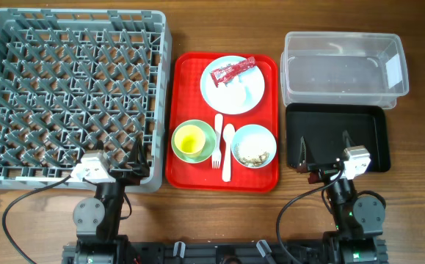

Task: Sort waste into correct bins and load items into the dishwasher rack
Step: 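Raise the right gripper from rest toward the white plate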

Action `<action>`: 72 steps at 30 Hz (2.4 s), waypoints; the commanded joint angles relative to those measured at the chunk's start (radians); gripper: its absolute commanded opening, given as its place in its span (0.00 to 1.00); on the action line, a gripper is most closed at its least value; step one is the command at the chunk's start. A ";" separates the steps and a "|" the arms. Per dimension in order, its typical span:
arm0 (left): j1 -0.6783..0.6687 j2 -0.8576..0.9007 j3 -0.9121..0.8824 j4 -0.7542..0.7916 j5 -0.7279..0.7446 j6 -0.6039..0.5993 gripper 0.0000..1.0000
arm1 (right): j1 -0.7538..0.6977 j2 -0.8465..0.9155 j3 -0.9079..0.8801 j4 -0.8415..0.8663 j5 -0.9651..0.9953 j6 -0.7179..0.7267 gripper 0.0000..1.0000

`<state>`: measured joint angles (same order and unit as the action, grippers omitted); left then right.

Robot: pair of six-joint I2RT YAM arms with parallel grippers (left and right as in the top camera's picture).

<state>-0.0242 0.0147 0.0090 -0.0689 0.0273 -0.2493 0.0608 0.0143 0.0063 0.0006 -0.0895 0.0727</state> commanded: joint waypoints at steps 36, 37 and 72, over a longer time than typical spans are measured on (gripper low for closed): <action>0.005 -0.007 -0.003 -0.006 0.005 -0.001 1.00 | -0.002 -0.001 0.016 -0.010 -0.015 0.009 1.00; 0.005 -0.007 -0.003 -0.006 0.005 0.000 1.00 | -0.002 0.000 0.018 -0.011 -0.015 0.009 1.00; 0.005 0.955 0.938 -0.819 0.021 0.002 1.00 | 0.033 1.130 1.226 -0.837 -0.269 -0.026 1.00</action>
<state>-0.0242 0.9707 0.9276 -0.8860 0.0074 -0.2485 0.0635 1.1278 1.1748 -0.8230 -0.2813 0.0654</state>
